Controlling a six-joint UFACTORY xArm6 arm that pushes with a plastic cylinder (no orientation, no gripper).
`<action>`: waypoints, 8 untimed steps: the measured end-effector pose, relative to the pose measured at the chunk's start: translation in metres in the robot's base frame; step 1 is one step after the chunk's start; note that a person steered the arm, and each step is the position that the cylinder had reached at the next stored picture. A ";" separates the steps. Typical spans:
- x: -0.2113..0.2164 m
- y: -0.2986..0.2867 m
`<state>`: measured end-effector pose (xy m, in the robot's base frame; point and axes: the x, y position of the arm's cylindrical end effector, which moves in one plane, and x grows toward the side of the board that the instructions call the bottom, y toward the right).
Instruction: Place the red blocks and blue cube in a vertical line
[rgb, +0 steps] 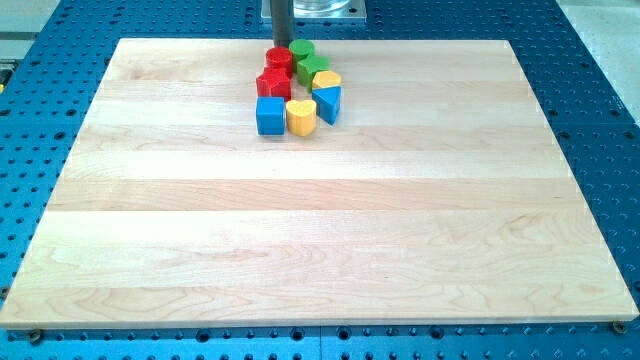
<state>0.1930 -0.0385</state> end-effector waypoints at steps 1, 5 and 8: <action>-0.001 0.016; -0.001 0.081; -0.001 0.038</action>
